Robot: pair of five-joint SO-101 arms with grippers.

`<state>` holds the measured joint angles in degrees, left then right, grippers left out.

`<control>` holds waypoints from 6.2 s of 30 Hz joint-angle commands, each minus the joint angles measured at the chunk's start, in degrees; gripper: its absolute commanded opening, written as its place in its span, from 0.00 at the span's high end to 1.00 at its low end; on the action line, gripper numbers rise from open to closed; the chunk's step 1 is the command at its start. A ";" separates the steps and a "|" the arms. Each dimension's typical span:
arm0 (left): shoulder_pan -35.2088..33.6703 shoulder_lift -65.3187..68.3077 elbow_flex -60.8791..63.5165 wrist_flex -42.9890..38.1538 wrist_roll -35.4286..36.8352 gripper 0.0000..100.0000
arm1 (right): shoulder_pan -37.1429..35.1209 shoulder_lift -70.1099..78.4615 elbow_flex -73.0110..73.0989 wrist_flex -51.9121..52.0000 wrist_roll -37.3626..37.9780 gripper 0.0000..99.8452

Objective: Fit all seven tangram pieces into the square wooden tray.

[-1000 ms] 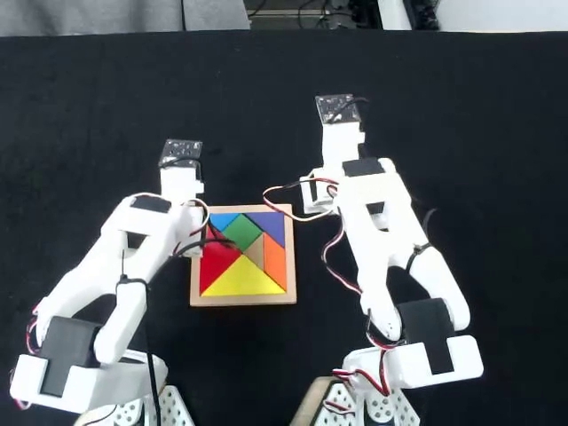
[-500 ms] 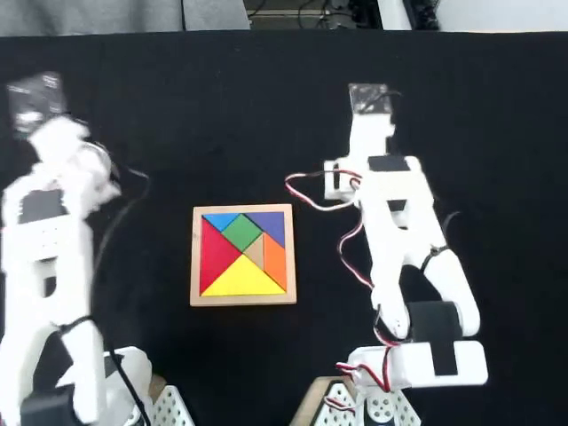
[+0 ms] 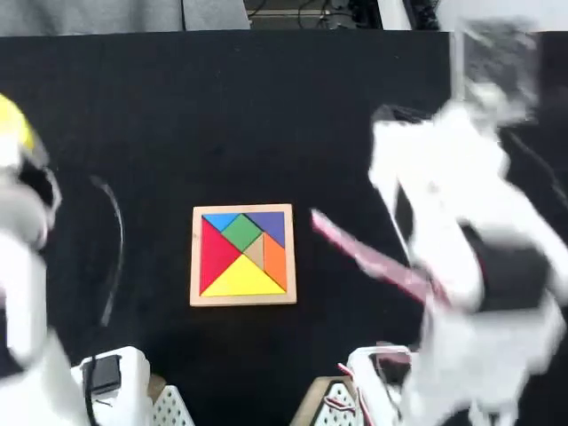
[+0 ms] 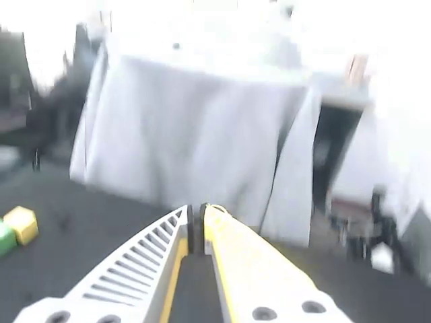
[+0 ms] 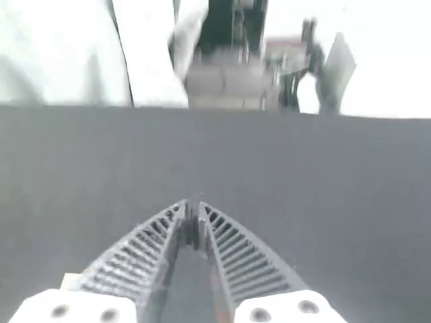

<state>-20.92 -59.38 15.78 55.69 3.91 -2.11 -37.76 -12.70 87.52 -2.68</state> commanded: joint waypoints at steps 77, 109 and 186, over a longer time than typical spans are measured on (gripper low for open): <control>11.74 -45.19 40.75 14.15 -6.51 0.94 | 0.44 -70.64 70.73 -19.52 9.41 0.92; 14.02 -45.01 81.63 -10.11 -6.51 0.94 | 9.41 -70.64 109.23 -41.93 1.23 0.92; 11.47 -45.10 81.63 17.32 -13.27 0.94 | 1.67 -70.64 109.23 -12.75 10.64 0.93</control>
<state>-9.76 -104.04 96.22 72.84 -9.01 0.53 -103.60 96.66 74.51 7.87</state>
